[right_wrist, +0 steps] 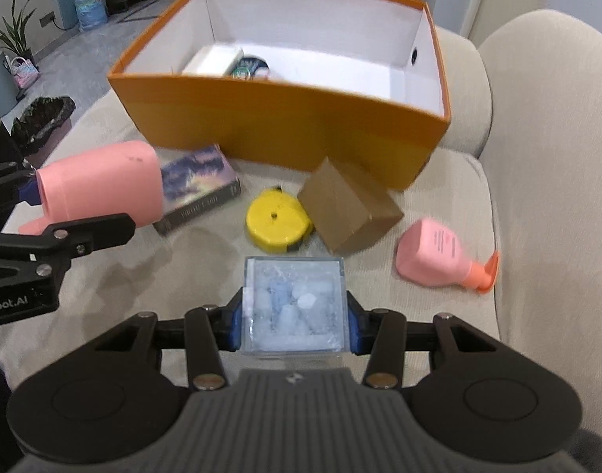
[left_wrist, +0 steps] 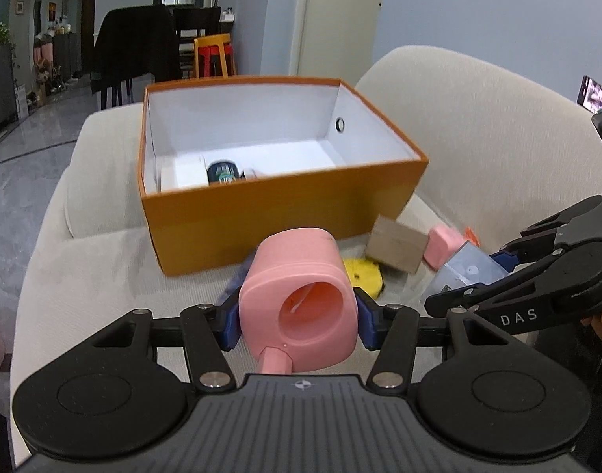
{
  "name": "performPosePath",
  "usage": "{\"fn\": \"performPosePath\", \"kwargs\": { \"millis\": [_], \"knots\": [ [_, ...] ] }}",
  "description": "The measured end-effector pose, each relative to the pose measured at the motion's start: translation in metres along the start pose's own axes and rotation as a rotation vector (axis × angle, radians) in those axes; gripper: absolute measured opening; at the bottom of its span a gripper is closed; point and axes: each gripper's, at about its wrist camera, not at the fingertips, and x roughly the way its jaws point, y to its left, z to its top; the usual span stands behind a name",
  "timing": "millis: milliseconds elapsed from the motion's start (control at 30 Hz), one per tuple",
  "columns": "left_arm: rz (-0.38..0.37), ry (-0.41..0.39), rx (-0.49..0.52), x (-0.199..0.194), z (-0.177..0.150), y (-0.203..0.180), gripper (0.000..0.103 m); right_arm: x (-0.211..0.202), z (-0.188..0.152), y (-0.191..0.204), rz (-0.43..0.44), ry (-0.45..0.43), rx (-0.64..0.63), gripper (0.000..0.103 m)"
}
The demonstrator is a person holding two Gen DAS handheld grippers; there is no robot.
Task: Organize rigid objects
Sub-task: 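Carry the clear cube box and pink cup over the orange shoebox with both tools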
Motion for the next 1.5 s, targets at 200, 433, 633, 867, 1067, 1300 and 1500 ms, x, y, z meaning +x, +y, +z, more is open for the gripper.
{"fn": "performPosePath", "kwargs": {
  "millis": [200, 433, 633, 867, 1067, 1300, 1500],
  "knots": [
    [0.006, -0.038, 0.027, -0.003, 0.025, 0.001, 0.063, -0.016, 0.021, -0.002, 0.010, -0.061, -0.011, 0.047],
    [-0.010, -0.072, 0.038, 0.006, 0.060, 0.006, 0.063, -0.038, 0.052, -0.010, 0.018, -0.145, -0.005, 0.047],
    [-0.028, -0.094, 0.024, 0.022, 0.087, 0.012, 0.063, -0.048, 0.078, -0.018, 0.013, -0.196, 0.002, 0.047],
    [-0.023, -0.091, 0.050, 0.047, 0.117, 0.017, 0.063, -0.044, 0.114, -0.032, 0.014, -0.249, 0.028, 0.047],
    [-0.012, -0.056, 0.050, 0.077, 0.129, 0.024, 0.063, -0.021, 0.140, -0.047, 0.007, -0.261, 0.083, 0.047],
    [0.003, -0.007, 0.067, 0.107, 0.127, 0.028, 0.063, 0.019, 0.147, -0.054, 0.004, -0.209, 0.086, 0.047],
    [0.022, 0.030, 0.076, 0.128, 0.133, 0.030, 0.063, 0.052, 0.156, -0.058, 0.008, -0.159, 0.048, 0.047]
  ]
}}
